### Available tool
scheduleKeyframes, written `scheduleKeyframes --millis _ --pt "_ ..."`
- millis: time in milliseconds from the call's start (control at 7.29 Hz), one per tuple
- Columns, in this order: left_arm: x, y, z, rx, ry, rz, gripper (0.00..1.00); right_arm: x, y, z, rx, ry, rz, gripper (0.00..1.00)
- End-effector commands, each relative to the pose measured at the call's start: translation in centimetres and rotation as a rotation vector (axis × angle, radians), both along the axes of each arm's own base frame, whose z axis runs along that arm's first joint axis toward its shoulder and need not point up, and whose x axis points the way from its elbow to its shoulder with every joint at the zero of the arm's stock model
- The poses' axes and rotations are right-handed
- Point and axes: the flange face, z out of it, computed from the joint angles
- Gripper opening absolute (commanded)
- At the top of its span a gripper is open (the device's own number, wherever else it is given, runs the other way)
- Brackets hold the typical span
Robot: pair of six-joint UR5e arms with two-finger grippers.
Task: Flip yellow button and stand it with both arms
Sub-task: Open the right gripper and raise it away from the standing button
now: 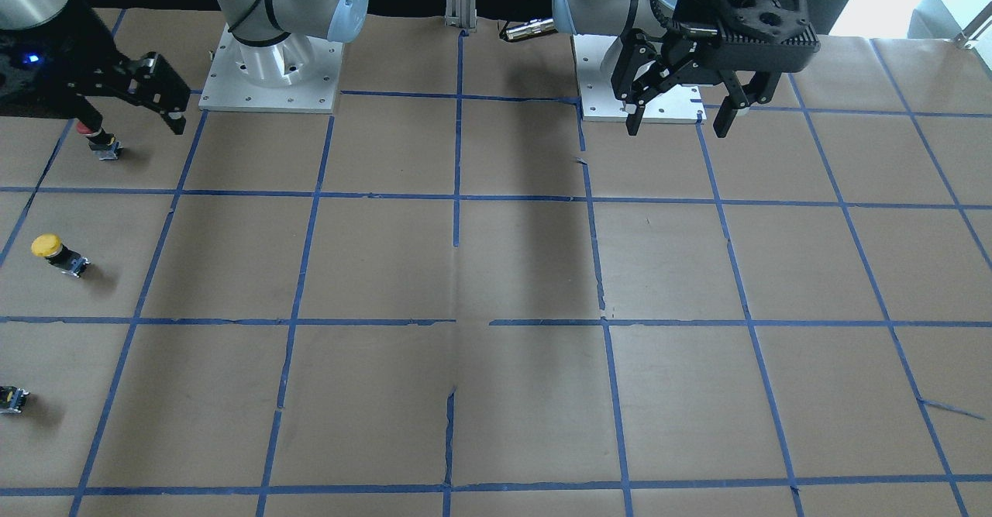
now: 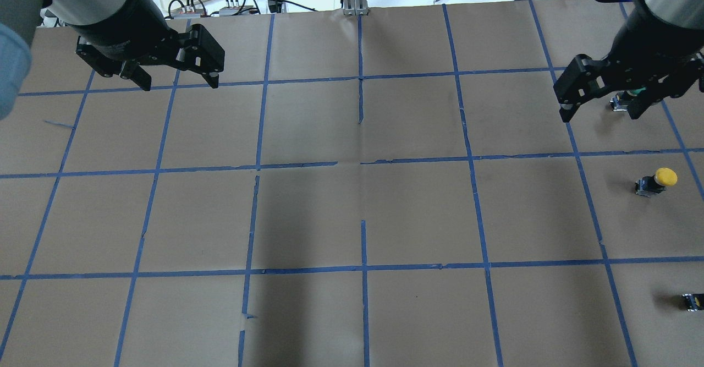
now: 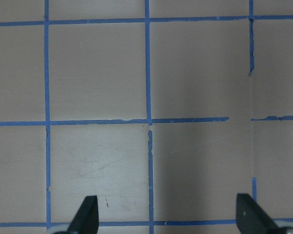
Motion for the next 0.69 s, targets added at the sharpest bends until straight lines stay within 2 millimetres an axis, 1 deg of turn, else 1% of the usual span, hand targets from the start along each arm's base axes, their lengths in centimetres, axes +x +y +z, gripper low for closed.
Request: scheduleKeyframes --millis 0,137,274,411,548 --pt "0.0 0.0 0.0 0.0 0.0 0.0 1.0 4.8 1.7 0.5 0.021 0.012 0.076 1.0" --pt "0.0 0.0 0.0 0.0 0.0 0.0 1.0 5.0 2.5 0.8 0.014 0.006 0.067 1.0" --pt "0.0 0.0 0.0 0.0 0.0 0.0 1.0 5.4 3.1 -0.1 0.028 -0.003 0.032 1.0" --pt "0.0 0.0 0.1 -0.002 -0.001 0.0 1.0 5.2 3.3 -0.9 0.045 0.0 0.032 1.0" --pt "0.0 0.0 0.1 -0.002 0.0 0.0 1.0 5.1 3.9 -0.2 0.033 0.004 0.026 1.0"
